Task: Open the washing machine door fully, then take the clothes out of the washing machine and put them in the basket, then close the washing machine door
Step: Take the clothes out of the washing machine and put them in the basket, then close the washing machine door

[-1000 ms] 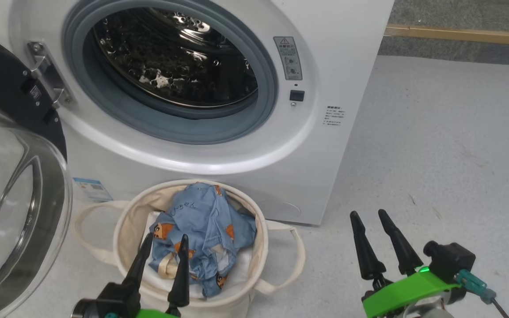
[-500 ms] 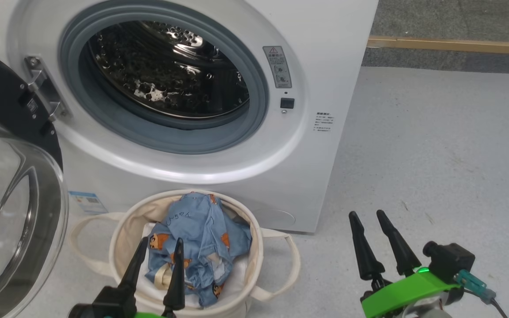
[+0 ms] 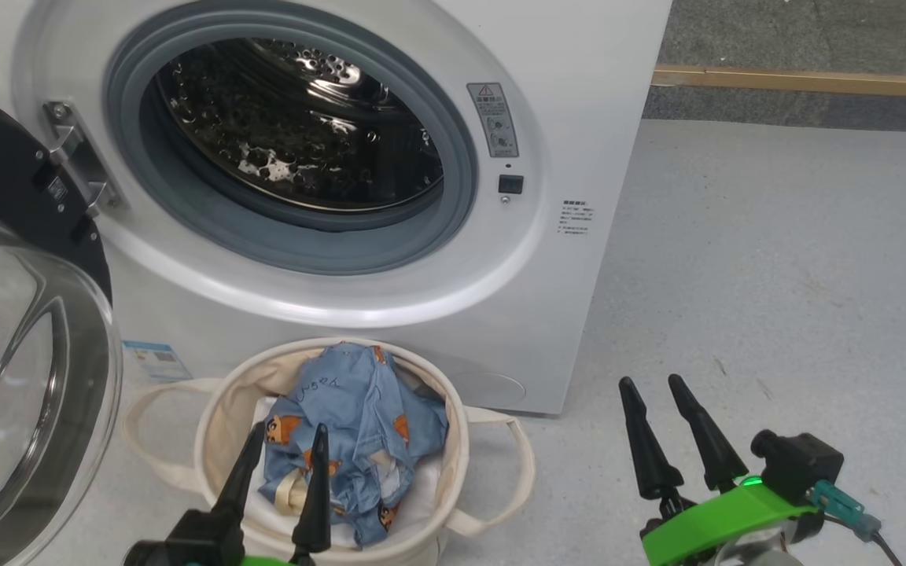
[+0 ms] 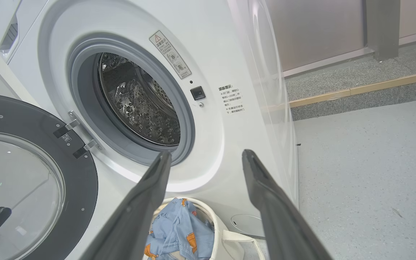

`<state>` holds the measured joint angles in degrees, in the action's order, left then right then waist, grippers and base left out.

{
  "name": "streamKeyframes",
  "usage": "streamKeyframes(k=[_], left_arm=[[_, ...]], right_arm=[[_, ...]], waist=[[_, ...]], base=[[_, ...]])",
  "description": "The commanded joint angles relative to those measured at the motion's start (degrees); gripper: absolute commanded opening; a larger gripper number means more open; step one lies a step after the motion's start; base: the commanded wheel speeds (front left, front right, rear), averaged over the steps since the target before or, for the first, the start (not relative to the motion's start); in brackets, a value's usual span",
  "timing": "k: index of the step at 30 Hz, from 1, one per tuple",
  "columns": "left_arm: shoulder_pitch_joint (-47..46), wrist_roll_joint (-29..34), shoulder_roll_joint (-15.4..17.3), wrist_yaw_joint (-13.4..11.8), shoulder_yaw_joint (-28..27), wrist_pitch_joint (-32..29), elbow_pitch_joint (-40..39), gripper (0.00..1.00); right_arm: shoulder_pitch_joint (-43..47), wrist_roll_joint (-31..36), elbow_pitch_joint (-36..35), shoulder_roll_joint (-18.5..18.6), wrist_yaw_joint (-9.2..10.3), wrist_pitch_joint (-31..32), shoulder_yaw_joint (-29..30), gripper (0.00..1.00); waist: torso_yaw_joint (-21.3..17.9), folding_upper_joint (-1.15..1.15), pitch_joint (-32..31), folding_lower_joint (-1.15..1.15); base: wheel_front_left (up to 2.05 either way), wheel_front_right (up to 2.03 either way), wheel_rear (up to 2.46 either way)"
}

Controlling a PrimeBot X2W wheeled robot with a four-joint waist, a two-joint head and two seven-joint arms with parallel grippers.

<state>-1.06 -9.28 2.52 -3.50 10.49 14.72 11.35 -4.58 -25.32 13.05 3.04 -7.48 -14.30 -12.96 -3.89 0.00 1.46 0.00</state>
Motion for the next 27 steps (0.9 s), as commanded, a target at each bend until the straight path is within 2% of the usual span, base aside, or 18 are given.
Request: streamKeyframes(k=[1,27], left_arm=[[-1.26,-0.24,0.36,-0.04,-1.44,0.28,-2.04,1.00],[-1.34,0.17,0.36,-0.30,-0.84,0.28,-2.16,1.00]], right_arm=[[-1.61,0.04,-1.77,-0.16,-0.01,-0.70,-1.45,1.00],[-1.84,-0.23,-1.95,-0.16,-0.01,-0.70,-1.85,1.00]], waist=[[0.08,0.00,0.04,0.00],[0.14,0.00,0.45,0.00]], base=[[0.00,0.00,0.00],[0.00,0.00,0.00]])
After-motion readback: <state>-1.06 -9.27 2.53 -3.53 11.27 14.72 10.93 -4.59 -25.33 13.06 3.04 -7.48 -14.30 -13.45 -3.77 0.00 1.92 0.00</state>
